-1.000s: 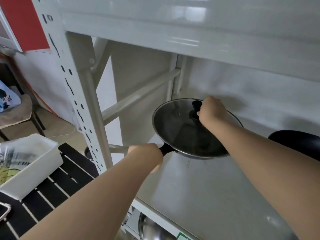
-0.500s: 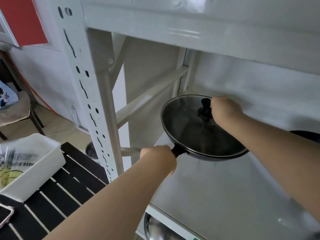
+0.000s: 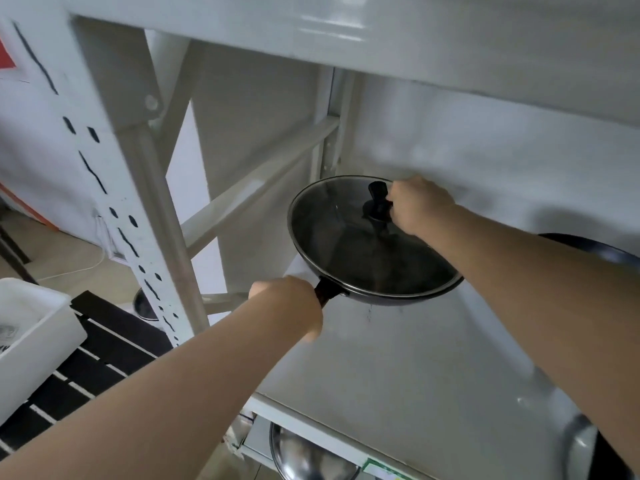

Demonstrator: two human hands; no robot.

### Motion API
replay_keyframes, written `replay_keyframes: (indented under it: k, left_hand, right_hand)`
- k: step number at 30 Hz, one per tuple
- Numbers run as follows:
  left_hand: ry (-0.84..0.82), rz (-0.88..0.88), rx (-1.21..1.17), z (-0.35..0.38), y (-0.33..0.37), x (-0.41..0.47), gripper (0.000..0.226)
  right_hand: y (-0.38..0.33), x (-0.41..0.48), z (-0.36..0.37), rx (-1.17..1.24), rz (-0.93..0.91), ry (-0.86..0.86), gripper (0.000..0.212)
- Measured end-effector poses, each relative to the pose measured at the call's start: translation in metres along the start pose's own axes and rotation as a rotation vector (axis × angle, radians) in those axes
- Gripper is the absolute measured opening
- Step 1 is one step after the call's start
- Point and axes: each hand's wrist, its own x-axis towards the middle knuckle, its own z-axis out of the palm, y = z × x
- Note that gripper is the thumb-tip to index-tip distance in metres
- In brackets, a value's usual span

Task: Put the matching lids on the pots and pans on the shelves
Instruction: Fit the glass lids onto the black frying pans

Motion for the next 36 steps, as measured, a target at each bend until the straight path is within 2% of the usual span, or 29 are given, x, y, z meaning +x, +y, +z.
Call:
replay_keyframes:
  k: [3,11,13,15,17,19,21,22,25,28,32,36]
  left_hand:
    - [-0.004,0.004,0.038,0.0,0.002,0.003,0.038]
    - [0.086,0.006,0.066,0.01,-0.002,0.0,0.02]
    - [0.081,-0.004,0.132,0.012,-0.003,-0.006,0.024]
    - [0.107,-0.029,0.175,0.013,-0.001,-0.013,0.032]
    - [0.217,-0.081,0.204,0.011,0.007,-0.021,0.052]
    - [0.425,-0.059,0.244,0.007,0.023,-0.027,0.062]
    - [0.612,0.093,0.205,0.004,0.05,-0.034,0.052]
    - [0.643,0.187,0.135,0.004,0.066,-0.036,0.044]
    - [0.546,0.414,-0.095,0.008,0.122,-0.043,0.028]
    - [0.426,0.54,-0.178,0.018,0.179,-0.051,0.025]
    - [0.202,0.563,-0.334,0.035,0.244,-0.068,0.036]
    - [0.096,0.485,-0.267,0.06,0.288,-0.079,0.047]
  right_hand:
    - [0.0,-0.004,0.002,0.062,0.028,0.005,0.024]
    - [-0.001,-0.02,0.003,0.057,0.011,-0.042,0.038]
    - [-0.003,-0.034,0.008,0.024,-0.019,0.07,0.042]
    - [-0.007,-0.052,0.015,0.074,-0.012,0.266,0.037]
    - [-0.008,-0.07,0.025,0.11,-0.017,0.357,0.034]
    - [-0.004,-0.086,0.032,0.131,-0.064,0.369,0.037]
    - [0.008,-0.101,0.033,0.152,-0.087,0.394,0.045]
    - [0.018,-0.109,0.032,0.148,-0.078,0.399,0.048]
    - [0.057,-0.137,0.029,0.124,0.073,0.362,0.049]
    - [0.104,-0.171,0.032,0.107,0.272,0.297,0.044]
    - [0.166,-0.22,0.037,0.051,0.373,0.231,0.03]
    - [0.212,-0.269,0.052,0.065,0.402,0.067,0.022]
